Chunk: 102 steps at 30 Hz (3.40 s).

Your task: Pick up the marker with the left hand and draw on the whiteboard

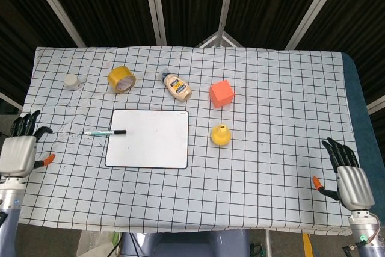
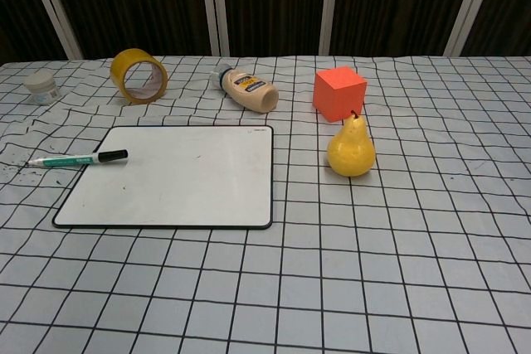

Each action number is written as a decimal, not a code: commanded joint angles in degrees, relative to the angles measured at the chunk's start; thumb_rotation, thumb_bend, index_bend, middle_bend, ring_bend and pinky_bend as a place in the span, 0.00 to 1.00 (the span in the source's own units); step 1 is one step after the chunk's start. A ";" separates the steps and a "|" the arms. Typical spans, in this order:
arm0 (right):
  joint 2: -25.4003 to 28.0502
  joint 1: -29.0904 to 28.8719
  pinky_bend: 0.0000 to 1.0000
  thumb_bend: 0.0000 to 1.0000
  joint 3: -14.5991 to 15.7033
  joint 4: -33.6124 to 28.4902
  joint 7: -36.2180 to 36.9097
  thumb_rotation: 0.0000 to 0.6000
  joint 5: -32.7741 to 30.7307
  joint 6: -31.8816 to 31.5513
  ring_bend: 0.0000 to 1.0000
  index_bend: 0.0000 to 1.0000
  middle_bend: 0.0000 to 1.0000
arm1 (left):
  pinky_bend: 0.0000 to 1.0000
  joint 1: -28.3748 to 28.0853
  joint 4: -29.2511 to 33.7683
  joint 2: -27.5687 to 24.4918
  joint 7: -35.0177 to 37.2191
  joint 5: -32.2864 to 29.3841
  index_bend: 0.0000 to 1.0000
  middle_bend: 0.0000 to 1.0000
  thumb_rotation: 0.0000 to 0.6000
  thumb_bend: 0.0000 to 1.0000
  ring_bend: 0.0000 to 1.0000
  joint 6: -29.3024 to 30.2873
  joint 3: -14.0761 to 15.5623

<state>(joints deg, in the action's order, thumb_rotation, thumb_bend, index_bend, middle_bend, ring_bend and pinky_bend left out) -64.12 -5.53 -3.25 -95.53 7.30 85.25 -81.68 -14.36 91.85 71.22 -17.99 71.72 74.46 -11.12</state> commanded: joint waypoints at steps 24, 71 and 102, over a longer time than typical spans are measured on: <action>0.86 -0.42 0.00 0.32 0.08 -0.78 3.17 1.00 -0.41 1.46 0.00 0.00 0.00 | 0.00 -17.29 -15.04 20.60 -21.04 -23.56 0.41 0.00 1.00 0.43 0.00 -10.80 -6.08; 1.26 -0.68 0.00 0.32 0.12 -1.00 4.46 1.00 -0.56 2.03 0.00 0.00 0.00 | 0.01 -21.15 -18.07 27.26 -13.19 -21.62 0.65 0.09 1.00 0.56 0.00 -9.40 -5.59; 1.42 -0.86 0.00 0.32 0.02 -1.00 5.50 1.00 -0.75 2.35 0.00 0.00 0.00 | 0.06 -23.48 -17.28 32.79 29.28 -2.96 0.65 0.10 1.00 0.55 0.00 -17.54 -7.02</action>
<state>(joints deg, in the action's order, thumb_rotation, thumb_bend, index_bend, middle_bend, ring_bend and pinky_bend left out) -62.70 -6.39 -3.23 -96.53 12.80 84.50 -79.33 -37.49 75.17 103.57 10.78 68.44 57.08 -18.16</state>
